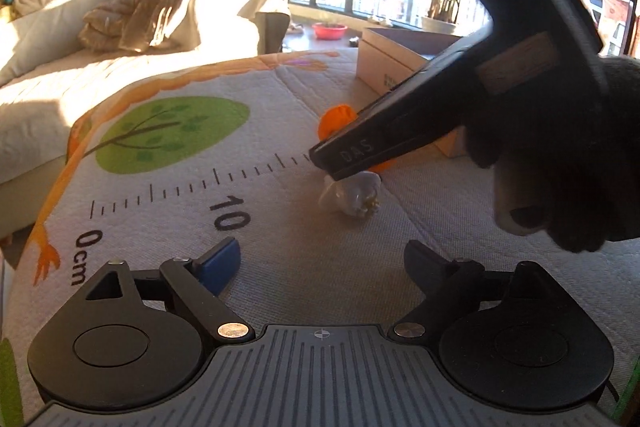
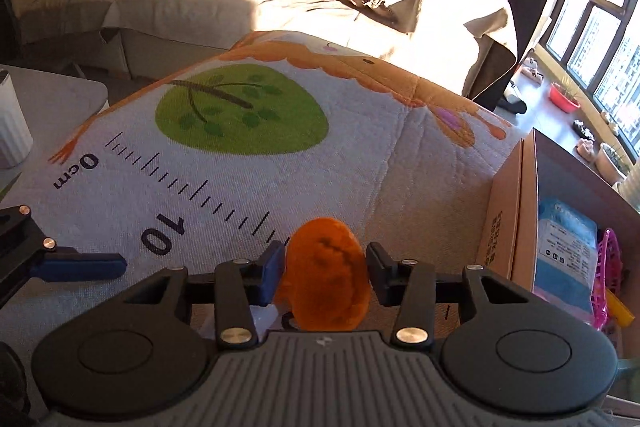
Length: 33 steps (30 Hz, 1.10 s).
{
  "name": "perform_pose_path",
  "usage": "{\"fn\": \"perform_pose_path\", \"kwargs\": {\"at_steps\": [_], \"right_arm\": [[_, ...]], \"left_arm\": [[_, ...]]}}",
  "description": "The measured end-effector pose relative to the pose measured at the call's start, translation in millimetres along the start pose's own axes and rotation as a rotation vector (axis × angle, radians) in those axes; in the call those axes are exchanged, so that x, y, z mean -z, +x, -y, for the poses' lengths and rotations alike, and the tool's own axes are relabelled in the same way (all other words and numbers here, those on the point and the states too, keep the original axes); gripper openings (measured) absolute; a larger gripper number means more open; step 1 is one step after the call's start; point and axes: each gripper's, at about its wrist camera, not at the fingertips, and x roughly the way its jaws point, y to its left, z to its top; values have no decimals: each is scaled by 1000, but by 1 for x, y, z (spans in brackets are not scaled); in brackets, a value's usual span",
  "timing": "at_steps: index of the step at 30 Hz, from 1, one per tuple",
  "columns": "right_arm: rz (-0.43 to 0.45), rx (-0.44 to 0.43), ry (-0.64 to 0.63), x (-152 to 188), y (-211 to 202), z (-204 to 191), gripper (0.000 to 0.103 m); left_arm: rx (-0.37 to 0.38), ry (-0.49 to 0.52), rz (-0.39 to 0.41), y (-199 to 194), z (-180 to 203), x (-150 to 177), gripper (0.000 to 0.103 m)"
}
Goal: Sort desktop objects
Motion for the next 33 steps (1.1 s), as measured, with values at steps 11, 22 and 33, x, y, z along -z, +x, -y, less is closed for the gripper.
{"fn": "perform_pose_path", "kwargs": {"at_steps": [11,22,33], "right_arm": [[89,-32,81,65,-90,20,43],[95,182,347,146,-111,88,46],[158,134,515,175,-104,107,91]], "left_arm": [[-7,7,-7,2,0,0,96],[6,37,-40,11,22,-9,96],[57,122,-60,46,73,-32,92]]}}
